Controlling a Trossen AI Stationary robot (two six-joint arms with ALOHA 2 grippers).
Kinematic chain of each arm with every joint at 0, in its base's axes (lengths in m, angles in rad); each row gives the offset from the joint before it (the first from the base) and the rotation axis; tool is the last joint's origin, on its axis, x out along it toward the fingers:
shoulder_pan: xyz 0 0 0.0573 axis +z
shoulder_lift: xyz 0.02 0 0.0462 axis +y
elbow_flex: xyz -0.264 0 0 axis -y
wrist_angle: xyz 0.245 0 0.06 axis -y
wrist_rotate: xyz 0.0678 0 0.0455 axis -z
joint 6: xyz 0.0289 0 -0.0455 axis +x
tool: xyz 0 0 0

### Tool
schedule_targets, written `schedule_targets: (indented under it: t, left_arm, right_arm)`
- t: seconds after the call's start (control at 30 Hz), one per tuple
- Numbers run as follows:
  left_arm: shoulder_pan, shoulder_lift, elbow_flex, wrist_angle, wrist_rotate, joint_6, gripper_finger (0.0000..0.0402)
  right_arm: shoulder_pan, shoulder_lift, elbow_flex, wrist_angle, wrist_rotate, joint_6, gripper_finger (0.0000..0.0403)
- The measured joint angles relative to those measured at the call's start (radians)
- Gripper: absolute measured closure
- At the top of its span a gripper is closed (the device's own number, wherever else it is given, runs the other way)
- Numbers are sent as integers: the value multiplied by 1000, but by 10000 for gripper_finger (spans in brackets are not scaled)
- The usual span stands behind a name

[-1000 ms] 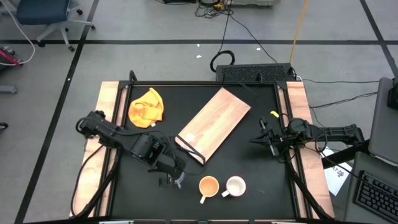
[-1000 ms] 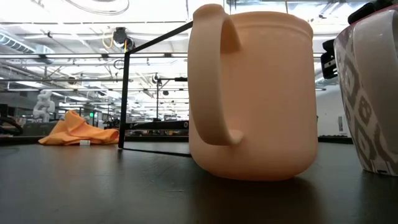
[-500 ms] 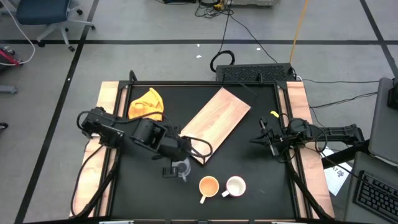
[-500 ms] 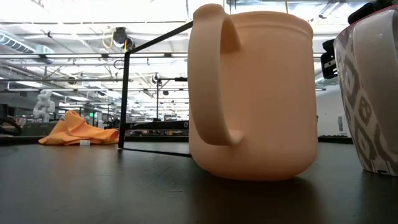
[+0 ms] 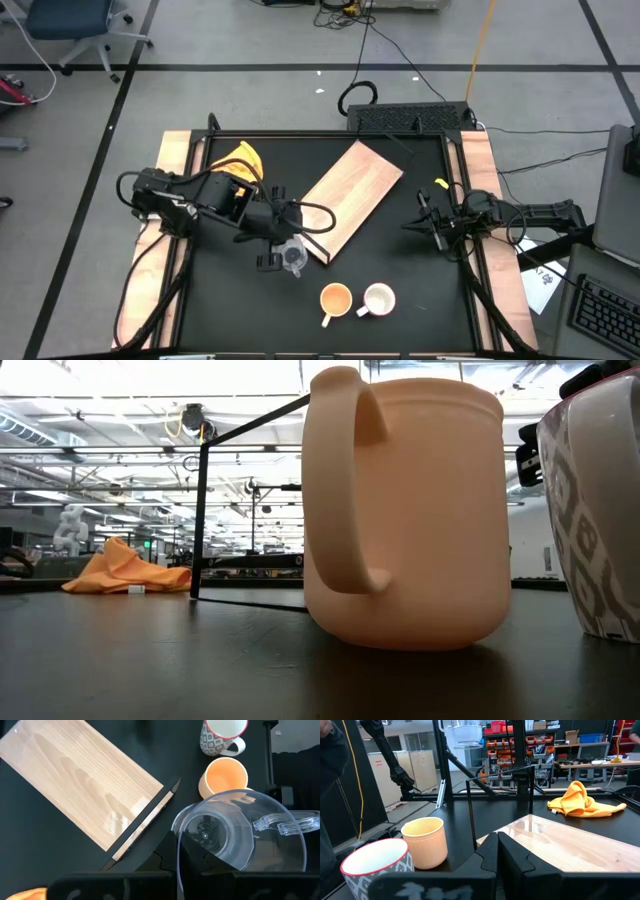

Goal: Stack small to large cups/mugs on shelf
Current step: Put the transparent mug on the shelf

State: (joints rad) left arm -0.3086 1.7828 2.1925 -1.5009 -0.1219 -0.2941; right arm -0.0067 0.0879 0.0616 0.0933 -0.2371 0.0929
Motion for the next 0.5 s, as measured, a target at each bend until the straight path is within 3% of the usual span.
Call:
schedule_targets:
  t: [0.33, 0.5]
  left_arm:
    - [3, 0, 0, 2, -19, -3, 401]
    - [70, 0, 0, 10, -17, 22, 401]
  right_arm:
    - [0, 0, 0, 0, 0, 0, 403]
    - [0, 0, 0, 0, 0, 0, 403]
